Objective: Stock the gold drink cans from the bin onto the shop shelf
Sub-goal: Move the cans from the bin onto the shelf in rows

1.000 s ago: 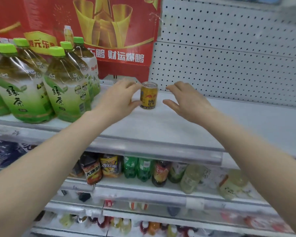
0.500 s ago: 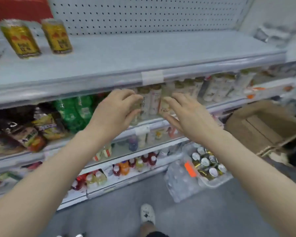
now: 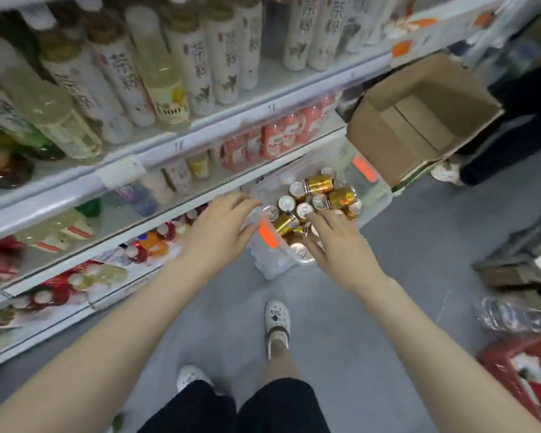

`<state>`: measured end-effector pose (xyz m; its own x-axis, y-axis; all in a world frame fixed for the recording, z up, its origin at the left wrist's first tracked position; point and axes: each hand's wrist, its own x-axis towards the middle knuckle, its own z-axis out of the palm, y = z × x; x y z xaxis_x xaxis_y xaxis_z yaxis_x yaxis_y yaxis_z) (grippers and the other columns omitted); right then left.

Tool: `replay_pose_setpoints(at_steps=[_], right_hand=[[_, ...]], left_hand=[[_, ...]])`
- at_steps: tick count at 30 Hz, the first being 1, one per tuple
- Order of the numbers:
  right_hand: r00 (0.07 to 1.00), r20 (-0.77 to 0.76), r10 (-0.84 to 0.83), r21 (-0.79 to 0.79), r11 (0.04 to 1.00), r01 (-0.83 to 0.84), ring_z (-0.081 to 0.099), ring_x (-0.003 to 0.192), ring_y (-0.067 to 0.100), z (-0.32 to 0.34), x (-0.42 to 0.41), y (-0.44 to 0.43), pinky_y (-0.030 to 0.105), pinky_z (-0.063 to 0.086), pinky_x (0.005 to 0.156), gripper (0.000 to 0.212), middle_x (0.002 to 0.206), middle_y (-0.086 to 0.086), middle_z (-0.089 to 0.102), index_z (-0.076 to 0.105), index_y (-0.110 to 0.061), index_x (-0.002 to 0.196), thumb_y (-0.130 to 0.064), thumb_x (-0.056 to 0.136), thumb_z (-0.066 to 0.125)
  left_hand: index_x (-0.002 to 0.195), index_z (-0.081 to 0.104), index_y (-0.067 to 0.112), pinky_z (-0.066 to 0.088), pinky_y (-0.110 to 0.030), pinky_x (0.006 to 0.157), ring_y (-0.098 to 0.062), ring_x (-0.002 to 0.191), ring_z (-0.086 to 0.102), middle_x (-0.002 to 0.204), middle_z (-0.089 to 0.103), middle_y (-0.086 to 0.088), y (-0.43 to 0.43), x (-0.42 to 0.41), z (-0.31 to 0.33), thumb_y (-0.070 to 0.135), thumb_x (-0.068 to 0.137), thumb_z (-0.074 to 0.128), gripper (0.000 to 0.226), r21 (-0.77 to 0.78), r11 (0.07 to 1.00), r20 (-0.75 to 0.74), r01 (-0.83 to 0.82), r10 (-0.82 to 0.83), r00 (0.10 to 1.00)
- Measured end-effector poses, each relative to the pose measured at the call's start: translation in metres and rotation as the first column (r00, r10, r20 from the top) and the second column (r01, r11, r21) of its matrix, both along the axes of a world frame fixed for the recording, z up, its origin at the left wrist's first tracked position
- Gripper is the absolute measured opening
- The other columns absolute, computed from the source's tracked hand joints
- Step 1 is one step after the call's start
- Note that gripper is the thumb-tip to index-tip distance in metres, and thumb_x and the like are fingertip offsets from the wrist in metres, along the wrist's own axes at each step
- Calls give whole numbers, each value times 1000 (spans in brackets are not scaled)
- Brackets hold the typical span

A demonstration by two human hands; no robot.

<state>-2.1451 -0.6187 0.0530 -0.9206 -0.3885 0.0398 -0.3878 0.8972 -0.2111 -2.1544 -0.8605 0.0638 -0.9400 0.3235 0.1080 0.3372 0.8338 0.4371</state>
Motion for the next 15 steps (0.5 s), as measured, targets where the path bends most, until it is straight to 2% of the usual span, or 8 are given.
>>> replay_pose_setpoints(at_steps=[3,7,10,15], right_hand=[[989,139,-58,38,998,53,59,93,36,-45,-26,51,41,52,68,40,108,12,61,59,-7,119,-23,84,69],[951,291,-102,89,993,80,58,100,39,-106,-80,97,42,50,73,48,117,15,59,55,-7,127,-17,82,71],[937,321,-137,125,987,101,54,105,40,-154,-134,118,43,48,75,58,125,15,54,50,-8,134,-14,80,71],[944,277,-181,182,974,133,45,119,43,-224,-226,133,48,41,92,61,133,19,49,43,-6,139,0,80,58]], left_hand=[[126,58,17,48,-40,86,-30,108,55,120,59,-6,42,-29,-42,23,84,69,44,-13,1000,125,-20,21,992],[128,57,12,44,-41,89,-35,106,54,120,58,-12,90,-73,-100,20,82,69,48,-1,999,253,-41,40,967],[128,57,13,46,-41,88,-36,105,55,119,58,-13,115,-100,-153,19,81,71,50,-26,999,301,-38,44,952],[134,50,17,48,-44,88,-34,105,54,121,54,-11,137,-125,-227,19,78,73,60,-118,993,394,-22,68,917]])
